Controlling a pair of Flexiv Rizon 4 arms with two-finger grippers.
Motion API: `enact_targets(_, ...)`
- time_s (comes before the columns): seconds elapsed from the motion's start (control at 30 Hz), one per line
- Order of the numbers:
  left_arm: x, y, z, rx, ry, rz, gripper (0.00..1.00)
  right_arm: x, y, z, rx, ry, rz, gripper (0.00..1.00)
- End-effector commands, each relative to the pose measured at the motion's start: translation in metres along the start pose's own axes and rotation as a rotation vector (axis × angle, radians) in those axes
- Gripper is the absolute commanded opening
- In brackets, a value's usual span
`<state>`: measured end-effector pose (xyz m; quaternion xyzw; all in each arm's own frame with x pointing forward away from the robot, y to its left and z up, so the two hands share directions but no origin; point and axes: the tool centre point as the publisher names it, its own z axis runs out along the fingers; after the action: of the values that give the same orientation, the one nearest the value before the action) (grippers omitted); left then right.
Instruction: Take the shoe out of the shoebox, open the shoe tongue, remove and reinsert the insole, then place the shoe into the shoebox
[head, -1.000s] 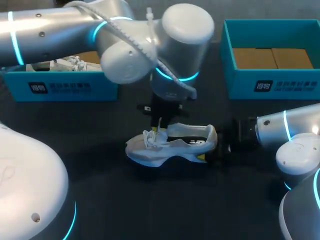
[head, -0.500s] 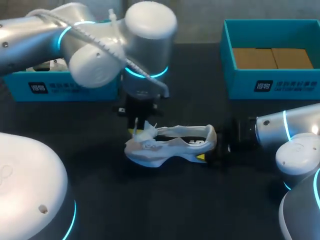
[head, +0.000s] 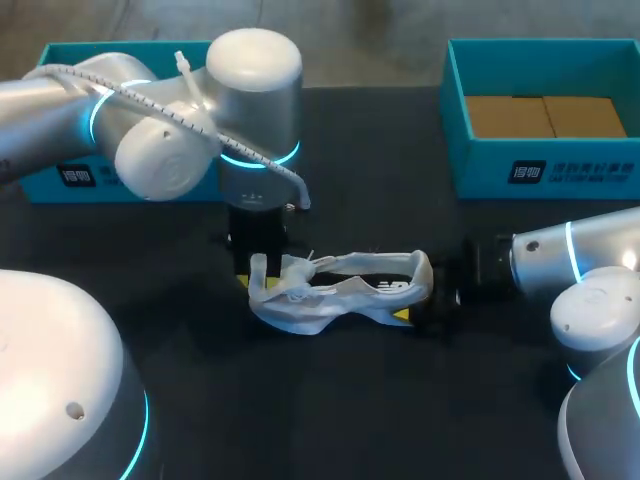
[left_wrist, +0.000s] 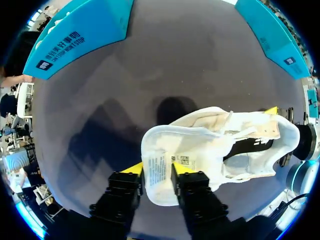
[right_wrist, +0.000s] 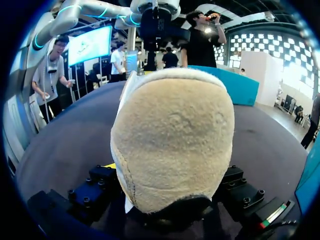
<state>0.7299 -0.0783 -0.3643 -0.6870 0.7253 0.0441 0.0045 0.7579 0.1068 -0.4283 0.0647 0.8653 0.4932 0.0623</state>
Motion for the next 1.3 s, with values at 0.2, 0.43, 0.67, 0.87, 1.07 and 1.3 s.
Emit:
enact_targets(0.2,-0.006,0.003,0.008,-0.02,-0.015,-0.007,1.0,0.001,-0.001,0.0,0.006,0.0,0.0,0.0)
enact_targets(0.43,-0.007,0.009,-0.006,-0.012,-0.005,0.026,1.0,0.001,-0.001,0.0,0.006,0.0,0.0,0.0)
enact_targets(0.67,0.011,0.011,-0.057,0.07,-0.058,0.407,1.0,0.001,-0.001,0.0,0.006,0.0,0.0,0.0)
enact_targets(0.87,0.021,0.007,-0.083,0.071,-0.078,0.689,1.0,0.001,-0.001,0.0,0.006,0.0,0.0,0.0)
enact_targets(1.07,0.031,0.001,-0.105,0.166,-0.055,1.104,1.0,0.001,-0.001,0.0,0.006,0.0,0.0,0.0)
enact_targets(1.3,0.037,0.008,-0.139,0.211,-0.025,1.637,1.0,0.001,-0.001,0.0,0.006,0.0,0.0,0.0)
